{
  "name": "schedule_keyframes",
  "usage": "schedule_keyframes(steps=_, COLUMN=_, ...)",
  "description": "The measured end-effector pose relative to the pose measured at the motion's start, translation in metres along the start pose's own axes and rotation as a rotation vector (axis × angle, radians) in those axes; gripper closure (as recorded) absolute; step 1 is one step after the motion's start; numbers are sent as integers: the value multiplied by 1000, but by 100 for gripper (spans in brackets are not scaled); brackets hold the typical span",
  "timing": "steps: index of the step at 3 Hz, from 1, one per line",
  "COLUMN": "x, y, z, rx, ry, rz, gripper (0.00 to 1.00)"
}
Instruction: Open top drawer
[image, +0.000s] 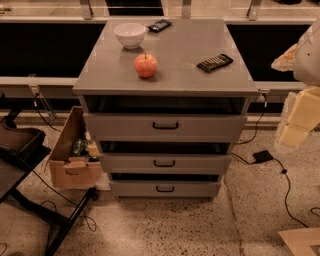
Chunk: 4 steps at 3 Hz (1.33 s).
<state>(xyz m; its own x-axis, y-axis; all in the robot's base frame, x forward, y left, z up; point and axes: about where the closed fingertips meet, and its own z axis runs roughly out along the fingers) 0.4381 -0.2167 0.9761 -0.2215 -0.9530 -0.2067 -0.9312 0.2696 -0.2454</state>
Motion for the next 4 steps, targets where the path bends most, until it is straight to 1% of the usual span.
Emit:
schedule_keyframes(steps=1, x=0, y=0, z=0, rx=0, ry=0, rz=0, gripper=0)
schedule_keyframes(steps=2, x=-4, y=-2, z=3, rx=8, ry=22, rz=-7, gripper=0)
schedule_keyframes(steps=3, x=-16, y=-14, z=36, rx=14, ry=104, rz=-29, gripper=0)
schedule_keyframes(steps=4, x=-5, y=-43, z=101, rx=36, ry=180, rz=-22, gripper=0)
